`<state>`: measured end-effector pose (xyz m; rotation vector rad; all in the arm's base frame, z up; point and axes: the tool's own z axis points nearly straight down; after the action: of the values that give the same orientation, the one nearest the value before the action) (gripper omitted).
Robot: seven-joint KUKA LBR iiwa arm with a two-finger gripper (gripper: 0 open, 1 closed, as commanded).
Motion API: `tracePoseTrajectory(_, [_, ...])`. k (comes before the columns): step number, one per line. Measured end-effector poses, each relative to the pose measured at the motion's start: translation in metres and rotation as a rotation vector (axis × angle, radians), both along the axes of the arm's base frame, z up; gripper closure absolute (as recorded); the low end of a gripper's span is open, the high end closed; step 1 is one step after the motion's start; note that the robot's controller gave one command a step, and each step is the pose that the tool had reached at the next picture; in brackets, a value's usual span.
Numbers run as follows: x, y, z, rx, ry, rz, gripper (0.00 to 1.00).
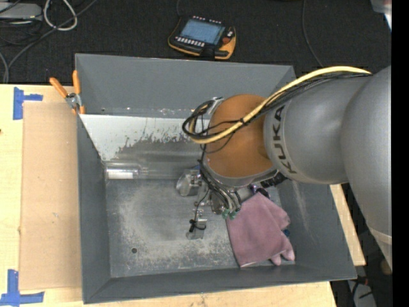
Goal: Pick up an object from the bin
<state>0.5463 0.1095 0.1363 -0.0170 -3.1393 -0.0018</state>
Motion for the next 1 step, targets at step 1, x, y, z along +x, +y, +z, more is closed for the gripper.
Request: tracePoseTrajectory(1, [0.0, 0.0, 0.0, 0.0, 0.0, 0.0, 0.0])
